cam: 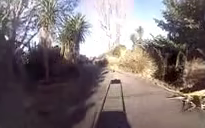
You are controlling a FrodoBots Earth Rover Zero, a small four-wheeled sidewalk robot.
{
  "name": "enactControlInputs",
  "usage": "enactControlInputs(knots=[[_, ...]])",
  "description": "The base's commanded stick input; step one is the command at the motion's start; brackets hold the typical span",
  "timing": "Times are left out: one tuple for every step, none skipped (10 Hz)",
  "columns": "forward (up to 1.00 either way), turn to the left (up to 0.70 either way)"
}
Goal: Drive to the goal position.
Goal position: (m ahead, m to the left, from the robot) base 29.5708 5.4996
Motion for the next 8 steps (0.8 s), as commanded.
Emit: enactControlInputs(knots=[[0.85,0.0],[0.85,0.0],[0.85,0.0],[0.85,0.0],[0.85,0.0],[0.85,0.0],[0.85,0.0],[0.85,-0.08]])
